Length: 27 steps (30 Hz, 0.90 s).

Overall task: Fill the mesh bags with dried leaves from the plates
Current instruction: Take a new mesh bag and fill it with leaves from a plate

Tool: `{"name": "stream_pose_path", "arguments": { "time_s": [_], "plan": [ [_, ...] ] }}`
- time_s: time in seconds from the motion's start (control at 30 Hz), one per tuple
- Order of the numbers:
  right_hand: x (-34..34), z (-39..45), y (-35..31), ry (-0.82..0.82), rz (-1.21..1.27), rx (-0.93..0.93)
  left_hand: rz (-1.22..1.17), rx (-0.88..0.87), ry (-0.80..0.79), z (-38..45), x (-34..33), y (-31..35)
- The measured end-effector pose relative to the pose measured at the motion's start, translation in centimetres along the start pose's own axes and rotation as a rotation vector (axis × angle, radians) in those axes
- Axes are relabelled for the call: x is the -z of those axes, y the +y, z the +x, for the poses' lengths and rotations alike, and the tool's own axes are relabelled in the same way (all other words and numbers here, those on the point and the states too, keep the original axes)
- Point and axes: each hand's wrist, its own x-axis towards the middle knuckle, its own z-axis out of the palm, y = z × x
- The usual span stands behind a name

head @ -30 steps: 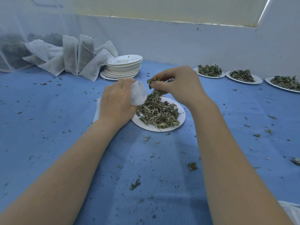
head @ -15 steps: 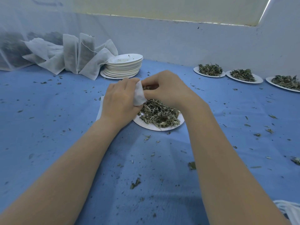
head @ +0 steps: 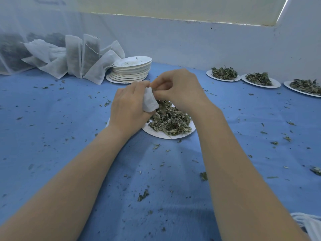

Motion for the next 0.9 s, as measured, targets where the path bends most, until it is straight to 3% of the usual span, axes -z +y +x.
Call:
{"name": "stream_pose_path", "arguments": {
  "time_s": [0.23,0.53,0.9],
  "plan": [
    [0.17,-0.44,0.01,-0.045,0.127,-0.011,-0.209,0.272,0.032,0.34,-0.05,-0.08],
    [0.76,-1.02,0.41,-0.087,0.068,0.017,-0.297,0.380,0.076,0.55,-0.23,-0.40],
    [0.77,-0.42,-0.05,-0.035,-0.024,0.068,-0.227,0.195,0.022,0.28,-0.02,-0.18]
  ]
}}
